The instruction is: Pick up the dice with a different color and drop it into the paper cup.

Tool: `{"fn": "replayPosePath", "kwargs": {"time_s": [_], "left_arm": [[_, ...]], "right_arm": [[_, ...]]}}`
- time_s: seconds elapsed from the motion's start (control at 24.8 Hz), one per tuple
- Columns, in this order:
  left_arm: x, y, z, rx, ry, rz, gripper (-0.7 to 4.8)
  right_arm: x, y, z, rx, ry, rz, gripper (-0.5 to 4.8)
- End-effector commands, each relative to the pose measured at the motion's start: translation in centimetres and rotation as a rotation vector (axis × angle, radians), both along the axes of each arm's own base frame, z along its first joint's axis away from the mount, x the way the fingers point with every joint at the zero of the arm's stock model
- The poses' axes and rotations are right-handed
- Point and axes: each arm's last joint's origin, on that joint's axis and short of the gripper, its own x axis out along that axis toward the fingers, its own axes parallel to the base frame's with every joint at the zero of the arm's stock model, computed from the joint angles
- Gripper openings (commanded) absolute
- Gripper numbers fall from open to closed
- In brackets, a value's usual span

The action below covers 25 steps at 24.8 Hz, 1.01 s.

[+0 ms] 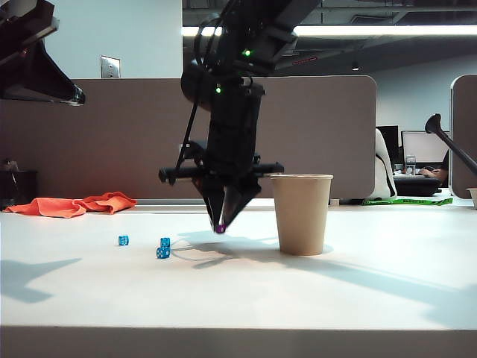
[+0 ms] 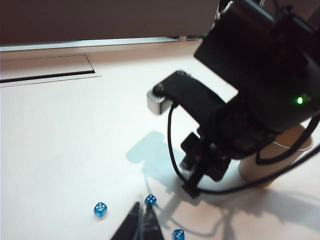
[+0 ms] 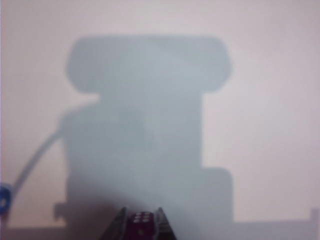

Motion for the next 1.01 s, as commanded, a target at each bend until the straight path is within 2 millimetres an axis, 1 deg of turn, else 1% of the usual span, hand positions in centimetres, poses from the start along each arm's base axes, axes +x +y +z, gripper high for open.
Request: {"fn": "replayPosePath", "kwargs": {"time_s": [0.04,0.24,0.32,0.36,0.44,0.64,0.81,1.01], "left_arm": [[0.0,0.0,0.3,-0.005,-0.019,-0.002,-0.06],[0.0,0.0,0.3,-0.005,-0.019,-0.002,-0.06],[0.0,0.0,0.3,-0.006,-0.019,-0.002,-0.06],[0.0,0.0,0.3,-0.006,-0.019,-0.002,-0.06],[0.0,0.0,0.3,-0.006,-0.019,-0.002,-0.06],[0.0,0.0,0.3,-0.006,-0.019,-0.002,-0.06],[0.0,0.0,0.3,-0.006,-0.02,-0.002,-0.06],[0.0,0.0,0.3,-0.006,-0.02,-0.002,-0.06]], "right_arm": [[0.4,0.3,2.7,0.044,-0.064,0.0,0.53],[0.9,0.6,6.7,0.084,-0.144,0.008,0.53],[0.9,0.4,7.6,0.045,-0.172,-0.003,0.53],[0.8,0.1,8.4,-0.008,-0.196,-0.016,0.53],[0.7,-0.4,9.1,-0.047,-0.202,-0.038,0.53],[0.8,-2.2,9.6,-0.103,-0.143,-0.065,0.53],[0.6,-2.8,9.6,-0.166,-0.131,-0.092,0.53],[-0.2,-3.6,9.7,-0.239,-0.082,-0.124,0.53]]}}
